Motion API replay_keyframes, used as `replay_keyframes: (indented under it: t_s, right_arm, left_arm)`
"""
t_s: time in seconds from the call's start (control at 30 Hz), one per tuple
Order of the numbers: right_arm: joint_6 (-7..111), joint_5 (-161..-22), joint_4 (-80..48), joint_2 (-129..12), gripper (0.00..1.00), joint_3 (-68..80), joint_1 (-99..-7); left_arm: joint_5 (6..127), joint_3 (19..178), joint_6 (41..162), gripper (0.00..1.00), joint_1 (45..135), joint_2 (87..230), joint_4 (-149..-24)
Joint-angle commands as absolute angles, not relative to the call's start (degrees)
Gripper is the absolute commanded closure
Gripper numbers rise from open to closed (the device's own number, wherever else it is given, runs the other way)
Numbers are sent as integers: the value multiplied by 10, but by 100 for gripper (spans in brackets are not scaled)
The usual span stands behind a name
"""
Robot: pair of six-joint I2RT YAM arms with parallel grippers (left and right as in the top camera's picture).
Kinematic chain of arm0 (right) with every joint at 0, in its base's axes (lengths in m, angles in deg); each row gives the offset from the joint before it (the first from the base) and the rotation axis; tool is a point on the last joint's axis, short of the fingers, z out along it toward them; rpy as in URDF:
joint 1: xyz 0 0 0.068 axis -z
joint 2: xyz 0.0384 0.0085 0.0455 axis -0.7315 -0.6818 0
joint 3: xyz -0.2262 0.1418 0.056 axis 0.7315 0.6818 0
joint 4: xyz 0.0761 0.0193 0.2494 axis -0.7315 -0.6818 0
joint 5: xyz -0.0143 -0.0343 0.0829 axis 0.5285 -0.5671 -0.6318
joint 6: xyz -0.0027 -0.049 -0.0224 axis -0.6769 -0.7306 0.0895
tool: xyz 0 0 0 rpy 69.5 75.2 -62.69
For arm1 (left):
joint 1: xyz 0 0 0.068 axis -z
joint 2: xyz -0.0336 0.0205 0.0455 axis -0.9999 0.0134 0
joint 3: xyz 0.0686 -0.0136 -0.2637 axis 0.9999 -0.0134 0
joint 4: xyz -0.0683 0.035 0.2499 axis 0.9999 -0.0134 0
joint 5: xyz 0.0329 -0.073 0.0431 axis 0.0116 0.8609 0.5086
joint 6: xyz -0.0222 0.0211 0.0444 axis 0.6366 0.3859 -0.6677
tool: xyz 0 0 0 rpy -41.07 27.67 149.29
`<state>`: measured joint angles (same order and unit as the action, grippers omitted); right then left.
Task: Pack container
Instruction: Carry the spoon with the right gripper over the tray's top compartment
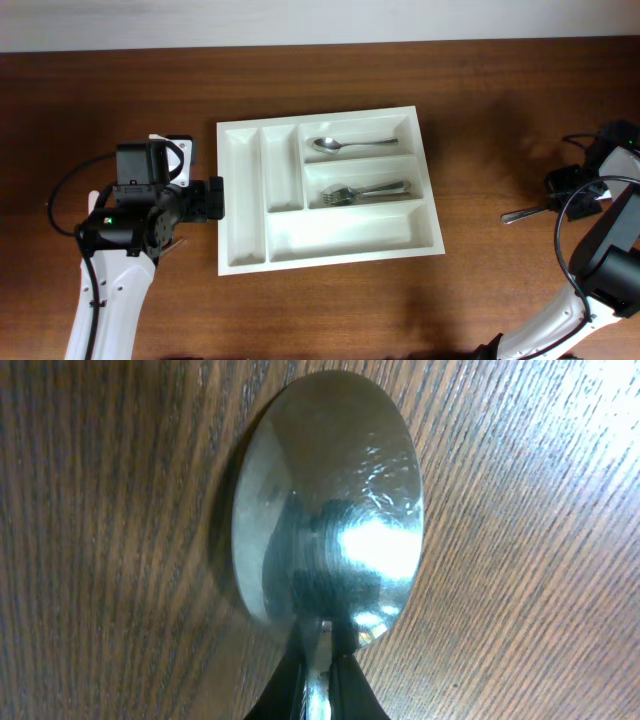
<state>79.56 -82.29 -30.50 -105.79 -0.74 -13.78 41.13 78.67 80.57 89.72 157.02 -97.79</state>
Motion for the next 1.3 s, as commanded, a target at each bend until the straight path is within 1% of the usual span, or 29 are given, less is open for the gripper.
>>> replay_keyframes:
  t_s: [0.0,0.2,0.37,0.53,0.63,0.8,0.9,0.93,1.03,1.17,1.27]
  right_arm:
    - [759,-812,-305,-1059,96,-10,-138]
    - [693,-812,-306,-1014,96,-41,-167]
    - [590,-812,-307,-938,96,-83,-241]
    - [438,-814,-310,-885,96,-129,-349]
    - [372,-818,-324,-879,96,-151,-411]
    - [252,-873,-344,-880,96,-163,-509]
    - [142,-914,-363,-885,96,-163,-571]
    - [87,-919,-367,-886,96,-163,-596]
    - [-2,-920,-361,-886,96,-163,-623]
    - [-165,-925,-370,-886,96,-163,-650]
    - [-220,-945,-372,-886,96,-163,-658]
  left_arm:
    - [418,800,795,1,899,1570,-978]
    - [418,800,795,1,899,1570,-978]
    - [418,800,795,1,899,1570,-978]
    - [418,800,795,1,899,1570,-978]
    - [418,800,795,1,899,1570,-978]
    - [418,800,794,1,899,1570,-978]
    - [418,800,795,1,899,1570,-978]
    - [418,800,795,1,899,1570,-978]
    - [418,800,795,1,899,1570,-978]
    - [418,800,795,1,899,1570,-978]
    - [418,800,795,1,899,1570,-978]
